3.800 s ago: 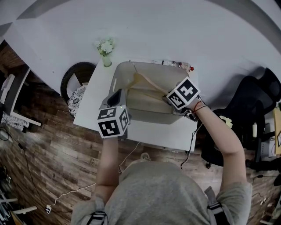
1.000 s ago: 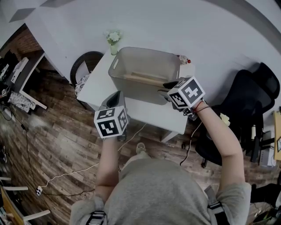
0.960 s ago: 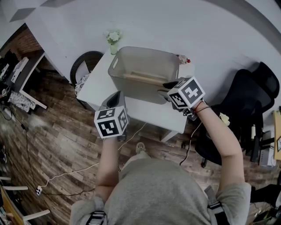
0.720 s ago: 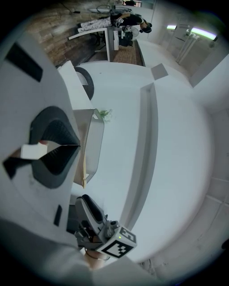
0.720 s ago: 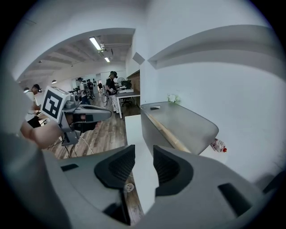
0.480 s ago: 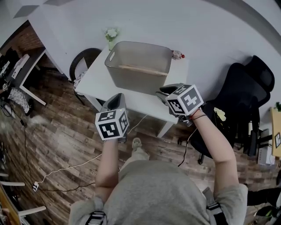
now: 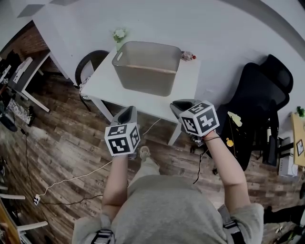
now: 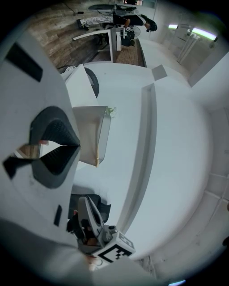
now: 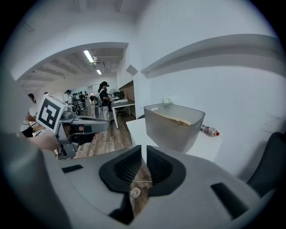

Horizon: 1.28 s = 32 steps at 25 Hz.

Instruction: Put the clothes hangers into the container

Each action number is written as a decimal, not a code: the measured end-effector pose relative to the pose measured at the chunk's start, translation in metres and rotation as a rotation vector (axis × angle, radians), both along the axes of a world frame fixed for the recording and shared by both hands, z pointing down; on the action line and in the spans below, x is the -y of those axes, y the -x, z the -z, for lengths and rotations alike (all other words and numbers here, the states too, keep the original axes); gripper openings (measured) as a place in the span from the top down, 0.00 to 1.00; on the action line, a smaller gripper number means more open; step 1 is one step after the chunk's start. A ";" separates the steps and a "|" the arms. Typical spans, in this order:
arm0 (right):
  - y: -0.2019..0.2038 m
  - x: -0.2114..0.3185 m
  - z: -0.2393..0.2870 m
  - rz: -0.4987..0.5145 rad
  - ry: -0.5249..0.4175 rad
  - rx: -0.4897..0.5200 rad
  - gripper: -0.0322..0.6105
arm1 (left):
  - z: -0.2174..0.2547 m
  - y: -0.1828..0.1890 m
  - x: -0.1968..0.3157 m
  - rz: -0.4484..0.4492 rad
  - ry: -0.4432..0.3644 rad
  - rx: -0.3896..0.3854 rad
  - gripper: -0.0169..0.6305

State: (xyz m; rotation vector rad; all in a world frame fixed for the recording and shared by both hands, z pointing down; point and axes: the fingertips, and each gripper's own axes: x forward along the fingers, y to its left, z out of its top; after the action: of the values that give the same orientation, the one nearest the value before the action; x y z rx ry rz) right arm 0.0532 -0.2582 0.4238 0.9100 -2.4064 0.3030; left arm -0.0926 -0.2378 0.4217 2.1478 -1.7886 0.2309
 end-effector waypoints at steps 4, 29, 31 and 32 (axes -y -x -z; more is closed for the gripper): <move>-0.006 -0.021 -0.003 -0.033 -0.022 -0.001 0.91 | -0.005 -0.005 -0.018 -0.005 0.006 -0.006 0.96; -0.033 -0.110 -0.035 -0.226 -0.019 0.199 0.95 | -0.040 -0.028 -0.106 -0.071 0.032 -0.013 0.96; -0.033 -0.112 -0.037 -0.241 -0.020 0.203 0.95 | -0.042 -0.026 -0.106 -0.069 0.035 -0.014 0.96; -0.033 -0.112 -0.039 -0.246 -0.020 0.204 0.95 | -0.042 -0.025 -0.106 -0.069 0.036 -0.015 0.96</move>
State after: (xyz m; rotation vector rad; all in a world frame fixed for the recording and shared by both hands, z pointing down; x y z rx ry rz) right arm 0.0862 -0.1459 0.4625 1.2414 -2.4843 0.4852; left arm -0.0672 -0.1320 0.4642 2.1824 -1.6913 0.2617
